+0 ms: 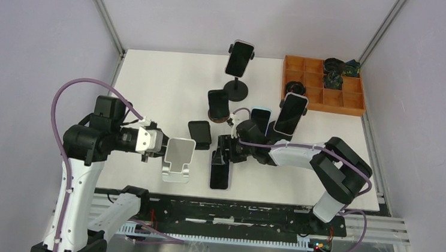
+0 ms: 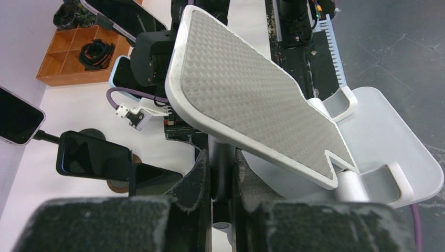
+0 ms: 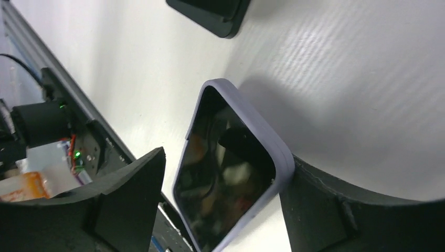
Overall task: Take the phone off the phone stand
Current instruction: Place the phone at the center of the board, then place the phone stand at the center of the board.
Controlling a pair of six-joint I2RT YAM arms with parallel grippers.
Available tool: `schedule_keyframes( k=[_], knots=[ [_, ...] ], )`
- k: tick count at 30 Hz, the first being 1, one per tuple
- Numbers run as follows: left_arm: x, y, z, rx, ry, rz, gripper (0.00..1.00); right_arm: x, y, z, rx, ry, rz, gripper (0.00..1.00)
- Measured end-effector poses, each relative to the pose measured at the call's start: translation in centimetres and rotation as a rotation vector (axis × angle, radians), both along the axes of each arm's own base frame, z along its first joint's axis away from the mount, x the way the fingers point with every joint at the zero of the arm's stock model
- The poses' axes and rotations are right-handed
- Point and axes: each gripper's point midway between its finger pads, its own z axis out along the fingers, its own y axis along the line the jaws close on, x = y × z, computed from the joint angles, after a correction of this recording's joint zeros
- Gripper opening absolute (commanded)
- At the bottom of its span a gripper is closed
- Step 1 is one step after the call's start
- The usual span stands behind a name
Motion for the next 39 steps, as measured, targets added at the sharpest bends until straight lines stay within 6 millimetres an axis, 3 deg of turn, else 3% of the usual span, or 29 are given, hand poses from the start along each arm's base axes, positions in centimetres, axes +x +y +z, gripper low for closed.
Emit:
schedule_keyframes(
  k=[5, 9, 12, 16, 20, 24, 26, 30, 39],
  knots=[
    [0.2, 0.0, -0.1, 0.002, -0.001, -0.002, 0.02, 1.3, -1.4, 1.3, -0.051, -0.075, -0.071, 0.93],
    [0.2, 0.0, 0.0, 0.001, -0.006, -0.003, 0.03, 1.5, -2.0, 4.7, -0.019, -0.151, -0.08, 0.98],
    [0.6, -0.1, 0.2, -0.003, -0.035, -0.003, 0.03, 0.9, -1.9, 9.4, 0.076, -0.226, -0.054, 0.98],
    [1.3, -0.2, 0.7, -0.02, -0.096, 0.004, 0.02, -1.6, -1.6, 16.9, 0.27, -0.331, 0.026, 0.98],
    [1.8, -0.4, 1.5, -0.043, -0.142, 0.01, 0.02, -6.2, -0.9, 25.1, 0.525, -0.459, 0.149, 0.93],
    [2.0, -0.6, 2.1, -0.062, -0.16, 0.003, 0.02, -11.0, -0.6, 30.7, 0.739, -0.533, 0.257, 0.9],
    [2.1, -0.6, 2.2, -0.067, -0.17, 0.0, 0.02, -12.5, -0.3, 32.2, 0.804, -0.55, 0.295, 0.89],
    [2.1, -0.7, 2.3, -0.07, -0.173, -0.002, 0.02, -14.2, 1.1, 32.6, 0.83, -0.542, 0.349, 0.87],
    [1.5, -0.8, 2.7, -0.091, -0.166, -0.017, 0.02, -13.9, 4.1, 33.5, 0.837, -0.575, 0.34, 0.78]
  ],
)
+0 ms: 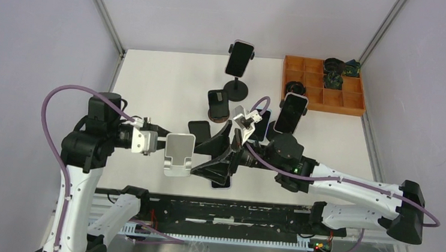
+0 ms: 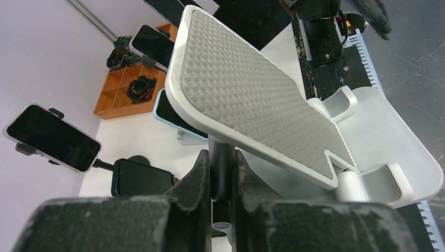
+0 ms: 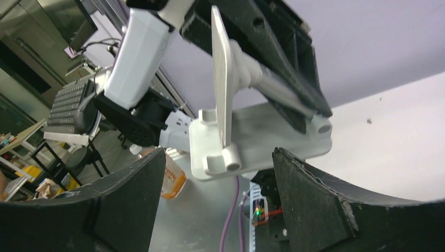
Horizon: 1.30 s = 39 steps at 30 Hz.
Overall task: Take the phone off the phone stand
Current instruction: Place the phone stand at the center of the board.
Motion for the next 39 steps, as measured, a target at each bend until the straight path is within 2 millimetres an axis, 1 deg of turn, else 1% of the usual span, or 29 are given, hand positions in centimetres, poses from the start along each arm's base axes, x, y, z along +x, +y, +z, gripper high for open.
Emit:
schedule_keyframes(
  k=[3, 6, 7, 9, 12, 13, 16, 19, 20, 22, 23, 24, 26, 29, 31, 33, 36, 39],
  knots=[
    [-0.2, 0.0, 0.0, -0.003, -0.004, -0.002, 0.02, 0.3, 0.2, 1.2, 0.05, -0.014, -0.016, 0.72],
    [-0.4, 0.0, -0.2, -0.005, 0.002, -0.005, 0.02, 0.3, 1.0, 2.4, 0.085, -0.02, -0.002, 0.66],
    [-0.4, 0.0, -0.3, -0.005, 0.004, -0.006, 0.02, 0.3, 1.3, 2.7, 0.092, -0.018, 0.004, 0.65],
    [-0.4, 0.0, -0.3, -0.005, 0.005, -0.006, 0.02, -0.1, 1.7, 3.0, 0.099, -0.014, 0.022, 0.6],
    [-0.4, 0.0, -0.4, -0.005, 0.006, -0.007, 0.02, -0.8, 1.8, 3.1, 0.107, -0.011, 0.052, 0.43],
    [-0.5, -0.1, -0.3, -0.01, 0.006, -0.014, 0.02, -1.0, 1.9, 3.1, 0.107, -0.006, 0.057, 0.33],
    [-1.0, -0.2, -0.1, -0.018, -0.007, -0.03, 0.02, -0.8, 2.0, 2.9, 0.102, 0.006, 0.051, 0.14],
    [-1.3, -0.3, 0.0, -0.024, -0.019, -0.044, 0.02, -0.6, 2.1, 2.7, 0.093, 0.009, 0.045, 0.01],
    [-1.3, -0.3, 0.0, -0.024, -0.022, -0.046, 0.03, -0.6, 2.1, 2.6, 0.09, 0.008, 0.044, 0.0],
    [-1.3, -0.2, -0.1, -0.018, -0.036, -0.046, 0.12, -0.5, 2.1, 2.4, 0.084, 0.002, 0.04, 0.0],
    [-1.3, -0.2, -0.2, -0.015, -0.037, -0.045, 0.21, -0.5, 2.2, 2.3, 0.08, -0.003, 0.038, 0.0],
    [-1.2, -0.1, -0.3, -0.008, -0.038, -0.041, 0.37, -0.4, 2.2, 2.1, 0.072, -0.01, 0.033, 0.0],
    [-1.1, 0.0, -0.6, 0.008, -0.06, -0.036, 0.51, -0.2, 2.2, 1.7, 0.054, -0.024, 0.025, 0.0],
    [-1.3, 0.3, -1.4, 0.043, -0.069, -0.028, 0.62, 0.3, 1.9, 0.4, -0.003, -0.044, 0.015, 0.0],
    [-1.7, 0.6, -2.1, 0.069, -0.069, -0.031, 0.67, 1.1, 1.3, -0.4, -0.043, -0.066, -0.003, 0.0],
    [-2.0, 0.8, -2.6, 0.089, -0.067, -0.029, 0.68, 2.0, 0.7, -1.3, -0.089, -0.089, -0.026, 0.0],
    [-2.1, 1.2, -3.4, 0.117, -0.059, -0.018, 0.68, 2.5, 0.2, -2.9, -0.155, -0.128, -0.034, 0.0],
    [-2.5, 1.2, -3.7, 0.124, -0.036, -0.018, 0.64, 2.7, 0.1, -4.4, -0.213, -0.168, -0.036, 0.0]
  ],
)
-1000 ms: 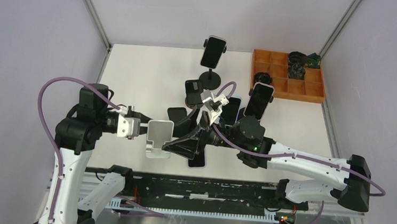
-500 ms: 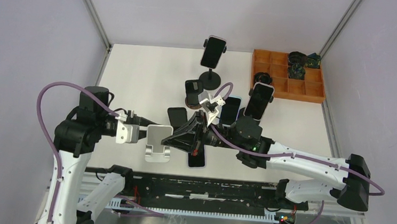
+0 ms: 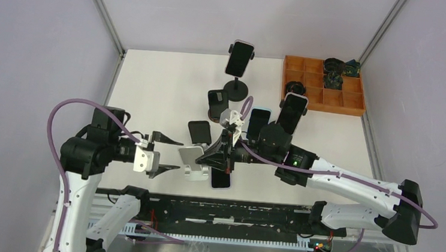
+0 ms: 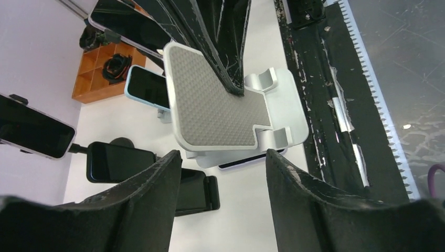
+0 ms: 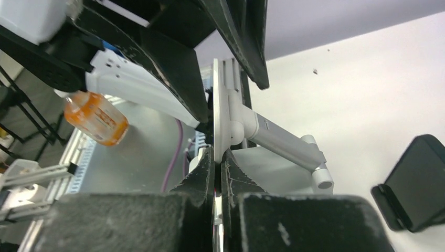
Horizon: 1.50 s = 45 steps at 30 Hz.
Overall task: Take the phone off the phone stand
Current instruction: Place the phone stand at the center of the board.
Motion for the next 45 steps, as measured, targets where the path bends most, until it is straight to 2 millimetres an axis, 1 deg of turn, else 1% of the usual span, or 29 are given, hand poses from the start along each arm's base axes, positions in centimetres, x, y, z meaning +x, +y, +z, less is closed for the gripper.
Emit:
schedule_keyframes(
  k=[4, 8, 12, 15, 16, 17, 19, 20, 21, 24, 25, 27, 29, 31, 32, 34, 36, 38, 40, 41, 42, 43, 45],
  knots=[
    [-0.1, 0.0, -0.2, 0.0, 0.061, 0.007, 0.59, 0.3, -0.1, -1.6, -0.059, -0.042, 0.0, 0.0],
    [0.6, -0.2, -0.1, -0.003, 0.154, 0.023, 0.58, 0.5, 0.1, -2.6, -0.087, -0.073, 0.003, 0.0],
    [1.0, -0.3, -0.5, -0.001, 0.22, 0.036, 0.51, 0.9, 0.8, -3.3, -0.122, -0.098, 0.007, 0.0],
    [1.1, -0.3, -0.6, -0.001, 0.256, 0.044, 0.42, 1.2, 1.4, -3.5, -0.139, -0.116, 0.004, 0.0],
    [1.1, -0.3, -0.7, 0.0, 0.272, 0.047, 0.37, 1.4, 1.5, -3.5, -0.141, -0.123, 0.0, 0.0],
    [1.1, -0.3, -0.7, 0.0, 0.283, 0.05, 0.3, 1.4, 1.5, -3.5, -0.141, -0.129, -0.003, 0.0],
    [1.2, -0.3, -0.8, 0.001, 0.3, 0.055, 0.11, 1.5, 1.5, -3.5, -0.145, -0.138, -0.005, 0.0],
    [1.3, -0.4, -0.9, 0.001, 0.312, 0.058, 0.04, 1.5, 1.5, -3.6, -0.148, -0.142, -0.007, 0.0],
    [1.4, -0.4, -1.0, 0.004, 0.327, 0.062, 0.02, 1.6, 1.5, -3.7, -0.152, -0.144, -0.014, 0.0],
    [2.0, -0.4, -1.3, 0.011, 0.361, 0.069, 0.02, 1.9, 1.4, -3.9, -0.163, -0.144, -0.034, 0.05],
    [2.2, -0.5, -1.4, 0.012, 0.377, 0.072, 0.02, 2.0, 1.4, -4.1, -0.168, -0.143, -0.041, 0.08],
    [2.7, -0.5, -1.6, 0.018, 0.411, 0.078, 0.02, 2.3, 1.4, -4.2, -0.175, -0.142, -0.055, 0.2],
    [3.1, -0.6, -1.7, 0.024, 0.447, 0.088, 0.02, 2.7, 1.4, -4.3, -0.177, -0.147, -0.069, 0.27],
    [3.4, -0.6, -1.7, 0.031, 0.478, 0.093, 0.02, 3.1, 1.4, -4.2, -0.175, -0.16, -0.09, 0.45],
    [3.7, -0.6, -1.7, 0.039, 0.488, 0.1, 0.02, 3.2, 1.4, -4.1, -0.174, -0.166, -0.098, 0.5],
    [4.3, -0.4, -1.6, 0.06, 0.488, 0.12, 0.02, 3.6, 1.3, -3.9, -0.172, -0.172, -0.116, 0.56],
    [5.1, -0.1, -0.9, 0.081, 0.459, 0.147, 0.02, 4.1, 0.8, -3.6, -0.167, -0.179, -0.142, 0.65],
    [5.8, 0.2, -0.2, 0.098, 0.417, 0.177, 0.02, 4.8, -0.2, -3.3, -0.156, -0.177, -0.181, 0.71],
    [6.7, 0.7, 0.6, 0.12, 0.362, 0.224, 0.02, 6.0, -1.9, -3.0, -0.145, -0.166, -0.24, 0.81],
    [7.2, 0.9, 0.8, 0.127, 0.345, 0.245, 0.02, 6.8, -2.9, -2.8, -0.138, -0.158, -0.277, 0.85],
    [7.7, 1.1, 1.0, 0.132, 0.325, 0.264, 0.02, 7.1, -3.4, -2.7, -0.134, -0.154, -0.292, 0.87],
    [8.4, 1.3, 1.2, 0.138, 0.302, 0.287, 0.02, 7.9, -4.5, -2.5, -0.125, -0.145, -0.331, 0.91],
    [9.8, 1.6, 1.4, 0.145, 0.274, 0.334, 0.02, 8.7, -6.1, -2.2, -0.106, -0.131, -0.385, 0.95]
  ],
)
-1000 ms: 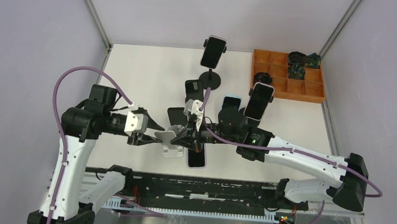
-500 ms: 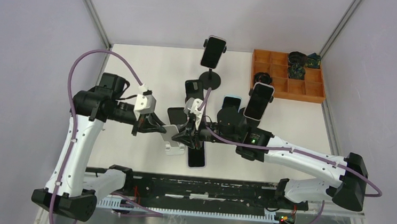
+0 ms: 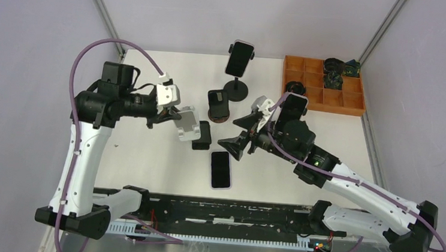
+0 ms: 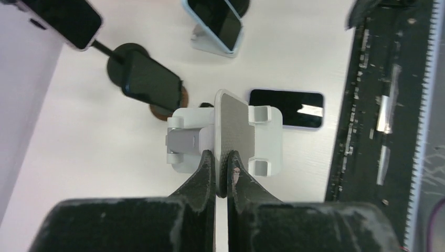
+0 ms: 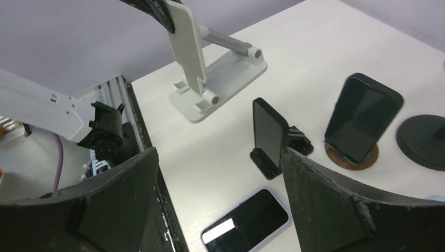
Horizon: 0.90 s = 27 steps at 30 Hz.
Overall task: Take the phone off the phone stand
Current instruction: Place the phone stand at the center of the board.
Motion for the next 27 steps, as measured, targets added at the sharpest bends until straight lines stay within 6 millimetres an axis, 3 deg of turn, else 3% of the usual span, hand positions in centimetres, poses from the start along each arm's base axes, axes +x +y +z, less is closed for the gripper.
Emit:
schedule_keyframes(
  k=[3, 7, 14, 18, 22, 27],
  knots=[
    [3.0, 0.3, -0.2, 0.021, -0.028, 0.065, 0.02, 0.5, -1.7, 0.4, 0.028, 0.011, -0.06, 0.98],
    [8.7, 0.5, -1.9, 0.054, -0.016, 0.15, 0.02, 0.5, -2.8, 0.6, 0.044, 0.027, -0.092, 0.98],
    [19.4, 1.4, -10.2, 0.148, 0.094, 0.289, 0.02, -0.3, -4.2, -0.7, 0.044, 0.067, -0.115, 0.98],
    [23.6, 2.0, -13.0, 0.161, 0.1, 0.39, 0.02, -0.3, -4.9, -0.7, 0.053, 0.075, -0.137, 0.98],
    [27.4, 2.2, -14.3, 0.138, 0.082, 0.465, 0.02, -0.2, -5.2, -0.5, 0.061, 0.08, -0.151, 0.98],
    [31.5, 2.0, -15.9, 0.115, 0.074, 0.511, 0.02, 0.1, -5.0, -1.8, 0.027, 0.11, -0.162, 0.98]
  ],
)
